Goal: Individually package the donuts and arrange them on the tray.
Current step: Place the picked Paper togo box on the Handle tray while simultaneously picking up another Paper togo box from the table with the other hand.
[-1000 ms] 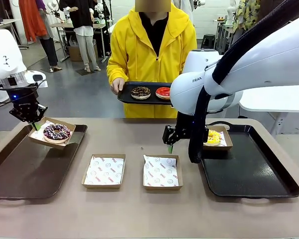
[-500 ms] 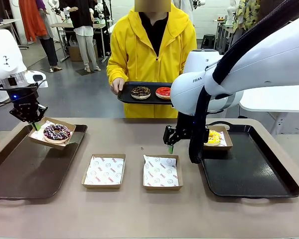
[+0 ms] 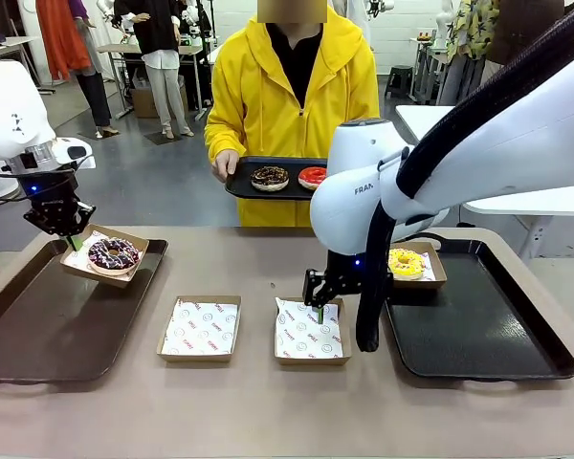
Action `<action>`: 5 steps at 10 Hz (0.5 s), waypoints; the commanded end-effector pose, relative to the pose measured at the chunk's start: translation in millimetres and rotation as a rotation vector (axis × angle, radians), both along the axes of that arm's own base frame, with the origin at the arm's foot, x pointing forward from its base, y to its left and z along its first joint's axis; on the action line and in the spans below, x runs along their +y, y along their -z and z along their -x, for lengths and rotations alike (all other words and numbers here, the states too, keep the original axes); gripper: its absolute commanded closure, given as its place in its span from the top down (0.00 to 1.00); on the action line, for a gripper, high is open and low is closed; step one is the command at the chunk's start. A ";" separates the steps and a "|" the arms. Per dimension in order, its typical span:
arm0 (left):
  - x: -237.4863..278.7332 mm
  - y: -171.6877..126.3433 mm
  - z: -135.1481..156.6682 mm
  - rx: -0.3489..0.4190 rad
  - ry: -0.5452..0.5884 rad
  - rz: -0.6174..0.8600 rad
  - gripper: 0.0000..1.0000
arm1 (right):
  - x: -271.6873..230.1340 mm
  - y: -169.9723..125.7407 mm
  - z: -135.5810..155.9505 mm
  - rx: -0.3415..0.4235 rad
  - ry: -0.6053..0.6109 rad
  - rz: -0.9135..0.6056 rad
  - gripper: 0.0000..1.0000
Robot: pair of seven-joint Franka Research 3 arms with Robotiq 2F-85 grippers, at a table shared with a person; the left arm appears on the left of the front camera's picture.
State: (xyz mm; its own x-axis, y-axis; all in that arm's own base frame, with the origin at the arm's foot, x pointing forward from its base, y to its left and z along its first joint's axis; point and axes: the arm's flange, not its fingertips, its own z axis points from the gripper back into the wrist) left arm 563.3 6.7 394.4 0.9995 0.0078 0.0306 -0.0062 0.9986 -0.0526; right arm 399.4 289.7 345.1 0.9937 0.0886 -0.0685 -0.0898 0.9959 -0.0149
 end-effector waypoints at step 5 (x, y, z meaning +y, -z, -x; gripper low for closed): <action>-1.5 13.7 -16.5 -0.024 -0.010 -0.011 0.01 | -5.6 20.2 1.2 -0.002 0.049 -0.018 1.00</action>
